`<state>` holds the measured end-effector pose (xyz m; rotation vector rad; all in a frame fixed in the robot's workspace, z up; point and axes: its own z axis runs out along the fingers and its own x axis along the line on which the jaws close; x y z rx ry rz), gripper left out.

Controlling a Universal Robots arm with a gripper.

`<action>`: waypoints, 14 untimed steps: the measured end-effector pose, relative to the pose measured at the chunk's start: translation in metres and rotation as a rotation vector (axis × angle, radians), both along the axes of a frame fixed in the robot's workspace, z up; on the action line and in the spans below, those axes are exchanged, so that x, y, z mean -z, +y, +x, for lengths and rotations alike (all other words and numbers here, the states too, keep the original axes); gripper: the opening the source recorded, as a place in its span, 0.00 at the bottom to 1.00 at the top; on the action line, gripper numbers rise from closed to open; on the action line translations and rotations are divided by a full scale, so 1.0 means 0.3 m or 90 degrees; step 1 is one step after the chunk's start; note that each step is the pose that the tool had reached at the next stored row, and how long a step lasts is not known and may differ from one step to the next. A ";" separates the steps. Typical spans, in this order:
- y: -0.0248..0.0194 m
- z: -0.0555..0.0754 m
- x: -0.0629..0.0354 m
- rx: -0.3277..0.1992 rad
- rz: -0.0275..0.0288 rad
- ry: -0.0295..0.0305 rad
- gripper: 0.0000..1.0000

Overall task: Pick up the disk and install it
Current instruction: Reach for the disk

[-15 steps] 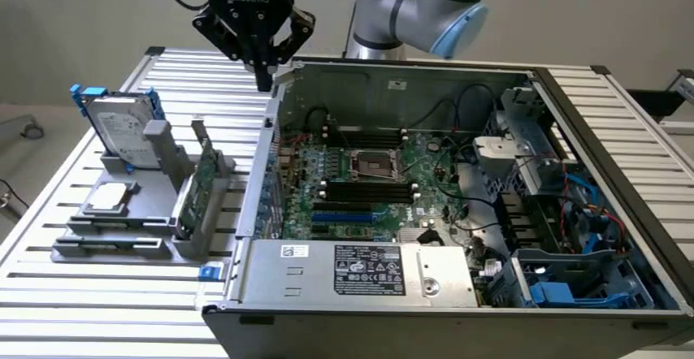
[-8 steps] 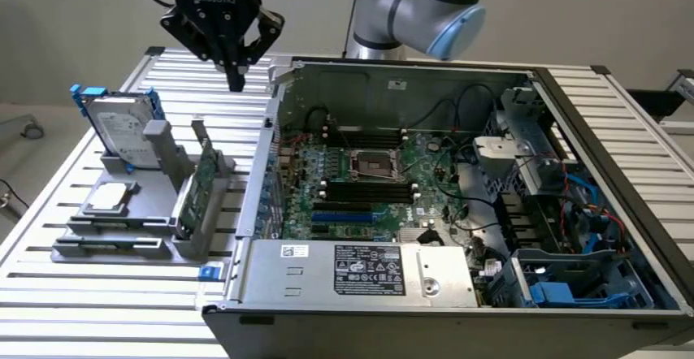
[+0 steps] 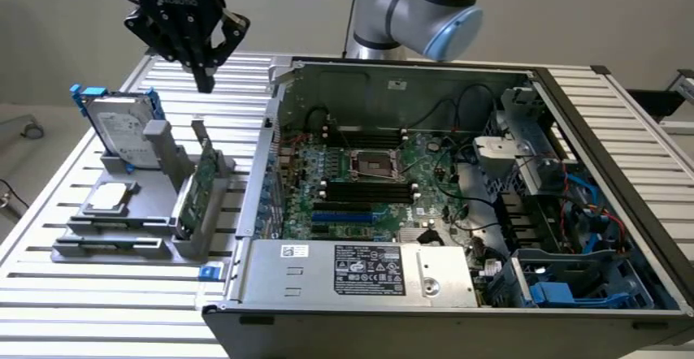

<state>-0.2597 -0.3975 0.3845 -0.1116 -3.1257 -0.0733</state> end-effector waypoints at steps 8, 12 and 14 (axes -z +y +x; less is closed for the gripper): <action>0.010 -0.121 0.005 0.000 0.0000 0.0095 0.11; 0.017 -0.181 0.007 0.000 0.0000 0.0147 0.11; 0.021 -0.212 0.009 0.000 -0.0001 0.0165 0.11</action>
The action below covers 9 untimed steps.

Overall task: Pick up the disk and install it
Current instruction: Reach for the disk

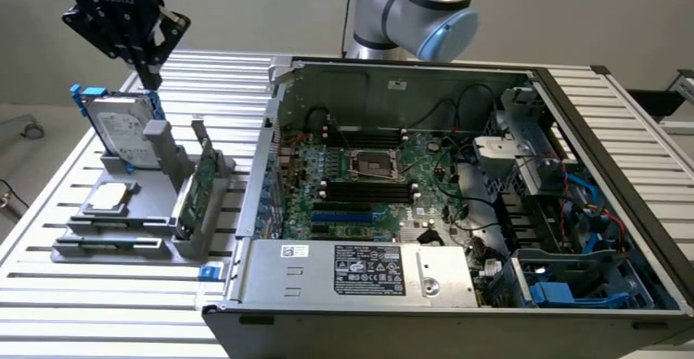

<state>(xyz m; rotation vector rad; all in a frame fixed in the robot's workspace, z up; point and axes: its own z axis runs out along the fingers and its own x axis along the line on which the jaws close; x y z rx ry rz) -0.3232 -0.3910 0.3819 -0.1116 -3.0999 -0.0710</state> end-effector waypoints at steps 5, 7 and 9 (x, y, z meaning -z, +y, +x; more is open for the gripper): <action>0.017 -0.076 0.010 0.000 0.0001 0.0000 0.11; 0.028 -0.107 0.011 0.000 0.0001 0.0000 0.11; 0.041 -0.137 0.012 0.000 0.0001 0.0000 0.11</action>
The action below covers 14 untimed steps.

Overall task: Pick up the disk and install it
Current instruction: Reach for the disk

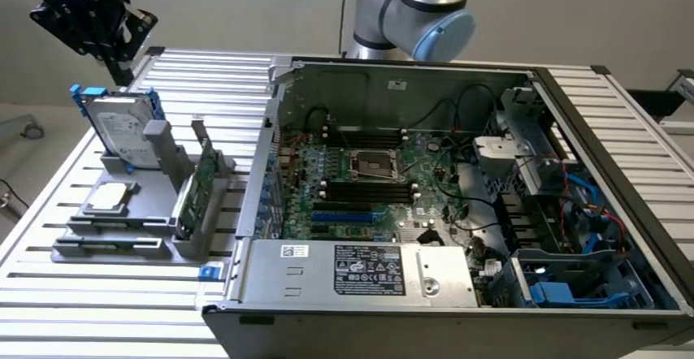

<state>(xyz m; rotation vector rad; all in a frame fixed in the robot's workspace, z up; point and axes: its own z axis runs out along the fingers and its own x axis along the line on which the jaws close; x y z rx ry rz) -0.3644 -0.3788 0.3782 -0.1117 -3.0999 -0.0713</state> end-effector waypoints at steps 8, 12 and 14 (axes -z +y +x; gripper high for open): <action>0.060 -0.075 0.002 -0.003 0.0000 0.0000 0.11; 0.082 -0.103 0.003 -0.007 -0.0008 0.0001 0.11; 0.087 -0.117 0.006 -0.011 -0.0017 0.0000 0.11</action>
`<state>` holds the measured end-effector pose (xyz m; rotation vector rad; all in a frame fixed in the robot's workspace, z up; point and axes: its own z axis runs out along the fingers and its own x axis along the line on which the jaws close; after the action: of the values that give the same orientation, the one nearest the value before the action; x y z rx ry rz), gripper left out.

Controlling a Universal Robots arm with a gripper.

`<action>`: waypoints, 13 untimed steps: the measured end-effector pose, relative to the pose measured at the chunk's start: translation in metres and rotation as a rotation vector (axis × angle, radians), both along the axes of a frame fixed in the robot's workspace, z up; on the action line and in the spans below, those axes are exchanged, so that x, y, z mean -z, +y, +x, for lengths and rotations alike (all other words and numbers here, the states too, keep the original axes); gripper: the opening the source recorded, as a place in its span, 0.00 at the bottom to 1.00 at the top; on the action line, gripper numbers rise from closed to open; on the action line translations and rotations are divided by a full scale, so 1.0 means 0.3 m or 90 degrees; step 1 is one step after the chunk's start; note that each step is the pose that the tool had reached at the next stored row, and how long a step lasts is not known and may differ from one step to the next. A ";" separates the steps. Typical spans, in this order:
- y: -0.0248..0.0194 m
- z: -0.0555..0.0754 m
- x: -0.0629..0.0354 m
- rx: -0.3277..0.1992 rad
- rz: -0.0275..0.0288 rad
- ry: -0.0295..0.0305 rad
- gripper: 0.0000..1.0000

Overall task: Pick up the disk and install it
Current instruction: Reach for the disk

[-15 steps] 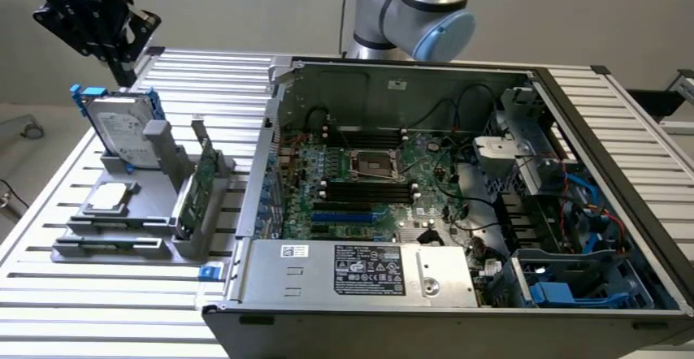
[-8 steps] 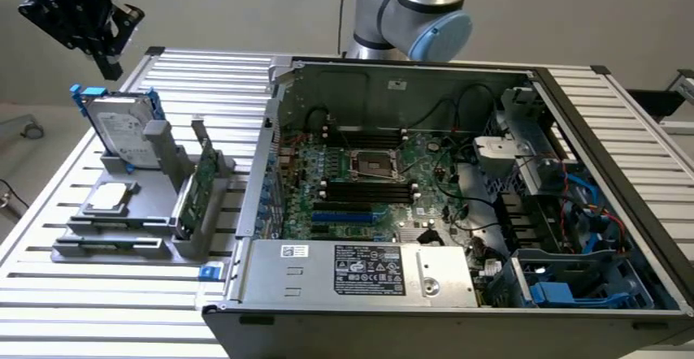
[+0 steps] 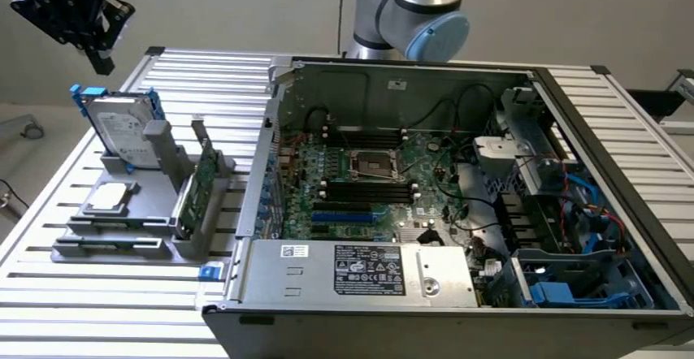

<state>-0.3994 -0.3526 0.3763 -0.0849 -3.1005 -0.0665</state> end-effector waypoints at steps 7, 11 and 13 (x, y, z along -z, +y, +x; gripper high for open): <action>0.017 -0.052 0.010 -0.012 -0.0039 0.0000 0.11; 0.027 -0.084 0.016 -0.018 -0.0055 0.0000 0.11; 0.033 -0.100 0.020 -0.021 -0.0057 0.0000 0.11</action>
<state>-0.4294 -0.3427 0.3704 -0.0350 -3.1012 -0.0517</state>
